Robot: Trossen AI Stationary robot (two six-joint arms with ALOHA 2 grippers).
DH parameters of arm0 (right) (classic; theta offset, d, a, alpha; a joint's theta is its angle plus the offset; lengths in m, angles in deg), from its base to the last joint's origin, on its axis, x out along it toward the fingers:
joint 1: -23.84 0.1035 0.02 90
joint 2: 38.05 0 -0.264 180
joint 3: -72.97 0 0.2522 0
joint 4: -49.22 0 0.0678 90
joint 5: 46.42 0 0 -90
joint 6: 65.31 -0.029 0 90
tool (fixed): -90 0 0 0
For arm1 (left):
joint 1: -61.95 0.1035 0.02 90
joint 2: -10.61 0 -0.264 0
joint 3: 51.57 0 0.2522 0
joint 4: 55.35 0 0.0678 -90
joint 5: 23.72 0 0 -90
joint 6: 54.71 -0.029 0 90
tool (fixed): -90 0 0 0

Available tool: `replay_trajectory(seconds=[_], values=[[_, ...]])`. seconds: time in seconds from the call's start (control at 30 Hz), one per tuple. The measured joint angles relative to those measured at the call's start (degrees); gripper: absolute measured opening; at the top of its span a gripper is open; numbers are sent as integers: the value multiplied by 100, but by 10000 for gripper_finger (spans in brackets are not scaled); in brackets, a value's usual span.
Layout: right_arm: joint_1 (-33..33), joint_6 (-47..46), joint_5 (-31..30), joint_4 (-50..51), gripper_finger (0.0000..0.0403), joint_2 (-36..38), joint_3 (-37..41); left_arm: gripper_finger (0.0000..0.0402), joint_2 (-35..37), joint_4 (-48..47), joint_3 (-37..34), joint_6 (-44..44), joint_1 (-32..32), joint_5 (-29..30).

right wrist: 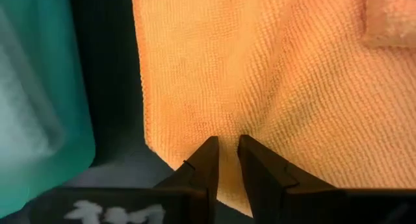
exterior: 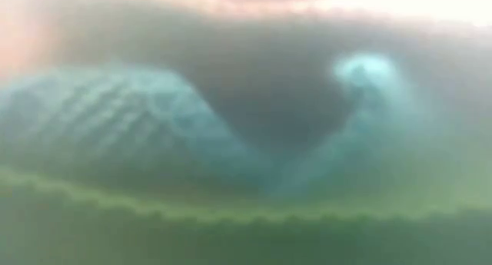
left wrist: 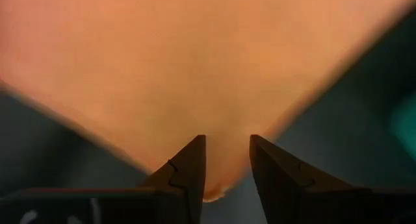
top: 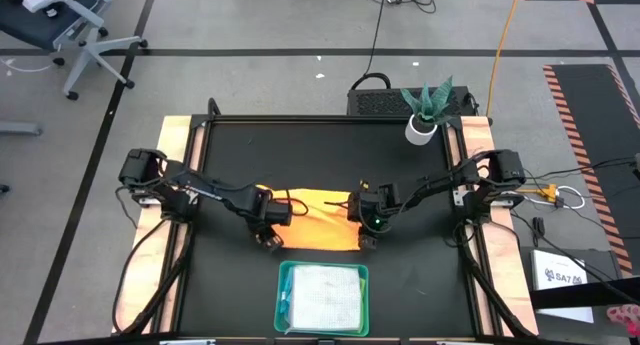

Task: Fold microfiber towels
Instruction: Fold the orange microfiber cloth

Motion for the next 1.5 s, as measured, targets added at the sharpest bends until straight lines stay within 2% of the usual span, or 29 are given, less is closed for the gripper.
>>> replay_trajectory(seconds=[0.23,0.47,0.63,0.73,0.93,1.1,1.3,1.5], values=[[38,84,-33,44,54,187,21,120,4,611,120,819,-622,-1],[-211,88,-69,213,54,1011,26,120,10,552,123,1543,-1027,161],[-365,247,-301,139,54,1189,11,120,13,514,127,1760,-1216,524],[-470,272,-350,-76,54,1069,102,120,15,479,129,1797,-1207,894],[-843,-407,-347,-754,54,993,391,120,322,334,131,1782,-967,1260],[-1127,-1052,-83,-1090,54,992,657,119,973,5,136,1547,-753,1750],[-1100,-1605,-32,-1652,54,997,1079,119,1758,-533,136,1395,-489,2542],[-1122,-1846,-83,-2450,55,997,1391,119,2131,-939,136,1050,-161,2775]])
